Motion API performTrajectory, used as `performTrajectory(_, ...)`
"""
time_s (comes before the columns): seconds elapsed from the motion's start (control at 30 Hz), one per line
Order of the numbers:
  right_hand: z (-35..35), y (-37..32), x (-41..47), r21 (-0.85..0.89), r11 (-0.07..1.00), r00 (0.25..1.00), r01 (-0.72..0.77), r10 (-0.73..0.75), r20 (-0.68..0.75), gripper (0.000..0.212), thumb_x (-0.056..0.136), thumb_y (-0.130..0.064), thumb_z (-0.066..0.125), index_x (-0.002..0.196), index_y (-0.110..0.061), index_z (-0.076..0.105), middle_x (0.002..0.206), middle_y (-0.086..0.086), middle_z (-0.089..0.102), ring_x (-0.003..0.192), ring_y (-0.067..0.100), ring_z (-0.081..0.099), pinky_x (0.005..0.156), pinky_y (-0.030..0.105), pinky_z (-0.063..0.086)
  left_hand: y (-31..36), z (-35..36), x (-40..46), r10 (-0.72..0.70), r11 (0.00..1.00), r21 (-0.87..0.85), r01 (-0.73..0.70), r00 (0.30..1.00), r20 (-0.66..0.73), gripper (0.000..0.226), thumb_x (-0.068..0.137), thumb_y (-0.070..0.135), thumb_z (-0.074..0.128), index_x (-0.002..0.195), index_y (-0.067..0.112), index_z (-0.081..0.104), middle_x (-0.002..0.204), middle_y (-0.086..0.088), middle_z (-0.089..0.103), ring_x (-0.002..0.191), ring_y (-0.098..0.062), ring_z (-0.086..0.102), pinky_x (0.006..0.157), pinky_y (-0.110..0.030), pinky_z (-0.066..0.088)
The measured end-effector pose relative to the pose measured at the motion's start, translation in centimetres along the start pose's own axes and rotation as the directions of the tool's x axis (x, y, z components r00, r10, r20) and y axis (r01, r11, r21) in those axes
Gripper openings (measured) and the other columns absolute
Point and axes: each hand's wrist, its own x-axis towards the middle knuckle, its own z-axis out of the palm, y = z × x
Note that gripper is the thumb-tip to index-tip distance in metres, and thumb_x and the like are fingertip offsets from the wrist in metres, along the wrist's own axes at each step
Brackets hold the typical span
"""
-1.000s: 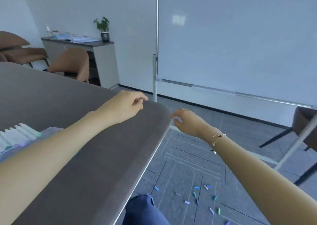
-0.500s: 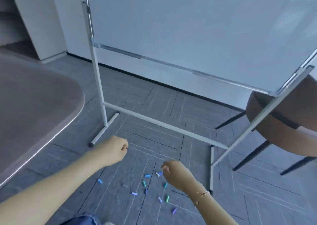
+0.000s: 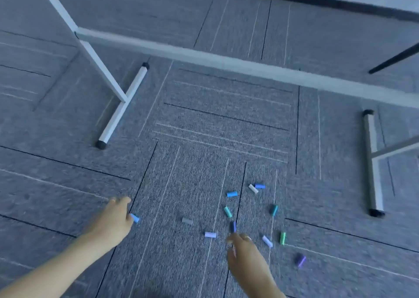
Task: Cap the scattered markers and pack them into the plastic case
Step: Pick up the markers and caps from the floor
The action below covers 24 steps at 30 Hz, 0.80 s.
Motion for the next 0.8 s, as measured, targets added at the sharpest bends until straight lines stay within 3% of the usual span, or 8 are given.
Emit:
performTrajectory(0.1, 4.4, 1.3, 2.6, 0.053, 0.997, 0.997, -0.048, 0.050, -0.053, 0.023, 0.099, -0.027, 0.044, 0.120, -0.016, 0.045, 0.128, 0.001, 0.046, 0.083, 0.012, 0.056, 0.066, 0.020, 0.045, -1.6, 4.9, 3.5, -0.124, 0.988, -0.095, 0.121, 0.992, -0.026, 0.043, 0.096, 0.034, 0.046, 0.123, 0.002, 0.039, 0.083, -0.007, 0.050, 0.049, -0.020, 0.052, 0.050, -0.034, 0.051)
performTrajectory(0.17, 6.8, 1.4, 4.7, 0.037, 0.999, 0.996, -0.040, 0.042, -0.080, 0.029, 0.098, -0.032, 0.046, 0.121, -0.017, 0.041, 0.130, 0.002, 0.043, 0.095, 0.018, 0.060, 0.068, 0.024, 0.048, -2.6, 7.6, 5.3, -0.205, 0.958, -0.203, 0.201, 0.979, 0.005, 0.050, 0.094, 0.039, 0.047, 0.119, -0.003, 0.033, 0.070, -0.013, 0.056, 0.049, -0.026, 0.056, 0.051, -0.042, 0.056)
performTrajectory(0.3, 8.8, 0.7, 8.3, -0.157, 0.984, 0.992, 0.079, -0.093, -0.081, 0.038, 0.097, -0.035, 0.037, 0.128, -0.015, 0.041, 0.131, 0.006, 0.040, 0.117, 0.021, 0.049, 0.096, 0.030, 0.049, -3.1, 10.5, 7.1, -0.128, 0.984, -0.138, 0.114, 0.986, -0.104, 0.038, 0.094, 0.041, 0.044, 0.102, 0.006, 0.033, 0.072, -0.013, 0.059, 0.048, -0.029, 0.057, 0.037, -0.031, 0.041)
performTrajectory(0.47, 10.2, 0.8, 8.8, -0.413, 0.866, 0.956, 0.281, -0.289, 0.046, 0.035, 0.099, -0.006, 0.040, 0.133, -0.007, 0.035, 0.136, 0.017, 0.041, 0.118, 0.031, 0.051, 0.085, 0.039, 0.057, -3.9, 11.2, 5.6, 0.146, 0.986, 0.104, -0.134, 0.983, -0.115, 0.006, 0.098, 0.013, 0.040, 0.098, 0.009, 0.035, 0.078, -0.004, 0.045, 0.049, -0.015, 0.044, 0.040, -0.022, 0.024)
performTrajectory(0.57, 10.6, 1.1, 7.8, -0.375, 0.886, 0.956, 0.273, -0.292, 0.006, 0.041, 0.095, 0.003, 0.039, 0.136, -0.005, 0.034, 0.133, 0.017, 0.043, 0.115, 0.028, 0.052, 0.088, 0.037, 0.055, -3.1, 10.7, 4.3, 0.140, 0.984, 0.120, -0.129, 0.986, -0.086, 0.022, 0.094, -0.003, 0.037, 0.115, 0.004, 0.041, 0.096, -0.011, 0.049, 0.065, -0.017, 0.047, 0.051, -0.024, 0.033)
performTrajectory(0.63, 9.9, 1.9, 6.7, -0.230, 0.963, 0.980, 0.143, -0.170, -0.102, 0.041, 0.095, 0.006, 0.036, 0.135, -0.004, 0.036, 0.133, 0.016, 0.043, 0.112, 0.024, 0.053, 0.092, 0.034, 0.053, -1.3, 10.6, 3.9, 0.180, 0.979, 0.112, -0.173, 0.982, -0.062, 0.038, 0.090, -0.011, 0.037, 0.124, 0.005, 0.040, 0.115, -0.013, 0.045, 0.083, -0.019, 0.050, 0.065, -0.029, 0.044)
performTrajectory(0.7, 8.4, 3.9, 4.8, -0.007, 0.997, 0.959, -0.079, 0.074, -0.272, 0.035, 0.095, 0.007, 0.034, 0.128, 0.000, 0.043, 0.124, 0.017, 0.049, 0.101, 0.023, 0.055, 0.087, 0.033, 0.053, 1.3, 10.8, 3.6, 0.281, 0.955, 0.112, -0.273, 0.958, -0.063, 0.043, 0.089, -0.009, 0.043, 0.129, 0.008, 0.042, 0.118, -0.011, 0.043, 0.082, -0.015, 0.049, 0.064, -0.025, 0.045)
performTrajectory(0.8, 5.8, 9.7, 1.9, 0.324, 0.853, 0.697, -0.408, 0.521, -0.493, 0.021, 0.098, -0.009, 0.037, 0.109, 0.006, 0.046, 0.105, 0.024, 0.052, 0.083, 0.034, 0.054, 0.062, 0.040, 0.043, 5.2, 11.8, 3.5, 0.515, 0.852, 0.159, -0.499, 0.853, -0.081, 0.031, 0.094, 0.018, 0.048, 0.123, 0.006, 0.050, 0.102, -0.012, 0.052, 0.053, -0.006, 0.039, 0.042, -0.014, 0.025)
